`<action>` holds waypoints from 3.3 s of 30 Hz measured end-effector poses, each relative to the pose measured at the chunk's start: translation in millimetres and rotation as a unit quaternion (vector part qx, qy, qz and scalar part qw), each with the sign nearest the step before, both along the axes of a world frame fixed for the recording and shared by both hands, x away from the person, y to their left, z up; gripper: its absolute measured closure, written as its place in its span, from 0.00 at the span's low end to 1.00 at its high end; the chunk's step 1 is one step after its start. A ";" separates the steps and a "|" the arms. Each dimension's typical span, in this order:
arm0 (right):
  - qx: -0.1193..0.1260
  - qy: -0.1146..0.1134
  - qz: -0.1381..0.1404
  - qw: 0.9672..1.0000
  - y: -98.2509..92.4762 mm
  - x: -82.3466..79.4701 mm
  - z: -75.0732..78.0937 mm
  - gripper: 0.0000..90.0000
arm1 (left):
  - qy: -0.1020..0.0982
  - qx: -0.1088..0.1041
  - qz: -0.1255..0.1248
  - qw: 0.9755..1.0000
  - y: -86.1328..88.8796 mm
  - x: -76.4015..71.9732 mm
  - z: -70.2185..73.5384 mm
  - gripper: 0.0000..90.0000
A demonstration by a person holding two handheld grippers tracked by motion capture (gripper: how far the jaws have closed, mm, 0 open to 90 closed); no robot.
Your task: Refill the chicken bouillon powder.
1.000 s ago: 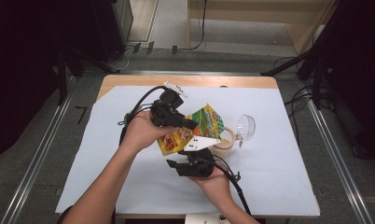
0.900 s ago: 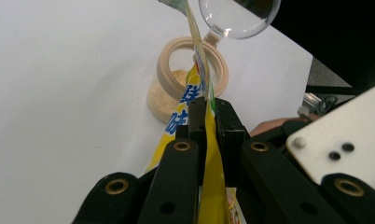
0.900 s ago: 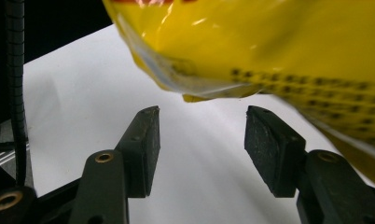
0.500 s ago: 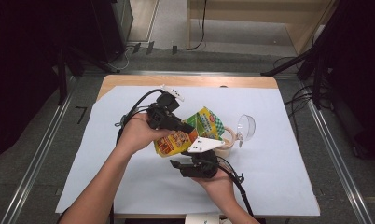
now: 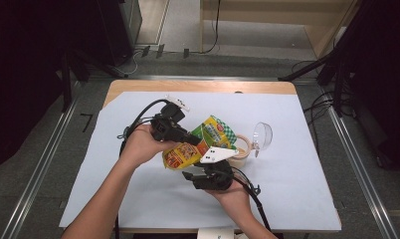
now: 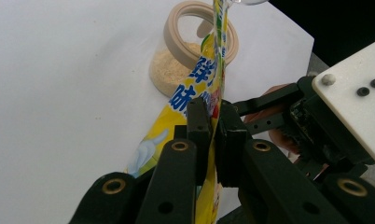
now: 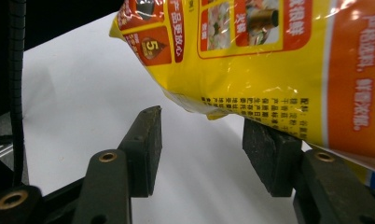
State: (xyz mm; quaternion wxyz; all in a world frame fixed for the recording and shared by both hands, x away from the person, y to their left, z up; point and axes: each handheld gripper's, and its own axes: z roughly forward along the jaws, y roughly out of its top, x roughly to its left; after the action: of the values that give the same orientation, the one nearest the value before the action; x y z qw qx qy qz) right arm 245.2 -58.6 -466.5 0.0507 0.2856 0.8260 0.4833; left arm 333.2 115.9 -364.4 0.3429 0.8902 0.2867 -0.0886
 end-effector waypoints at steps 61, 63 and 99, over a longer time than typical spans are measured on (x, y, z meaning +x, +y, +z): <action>0.023 -0.004 -0.014 1.000 -42.1 -9.5 14.3 0.51 | -0.026 -0.082 0.110 0.990 72.0 46.9 -35.0 1.00; 0.022 -0.004 -0.015 1.000 -42.9 -8.8 14.2 0.51 | -0.026 -0.084 0.110 0.990 73.7 45.9 -35.6 1.00; 0.003 -0.017 -0.013 1.000 -45.5 -3.4 23.6 0.51 | -0.028 -0.103 0.136 0.985 126.0 10.6 -37.8 0.98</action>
State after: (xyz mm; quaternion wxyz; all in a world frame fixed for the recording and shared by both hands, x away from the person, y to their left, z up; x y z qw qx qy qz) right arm 241.8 -104.1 -443.0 0.0708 0.2883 0.8198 0.4897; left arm 343.8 241.9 -402.3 0.4494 0.8051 0.3845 -0.0454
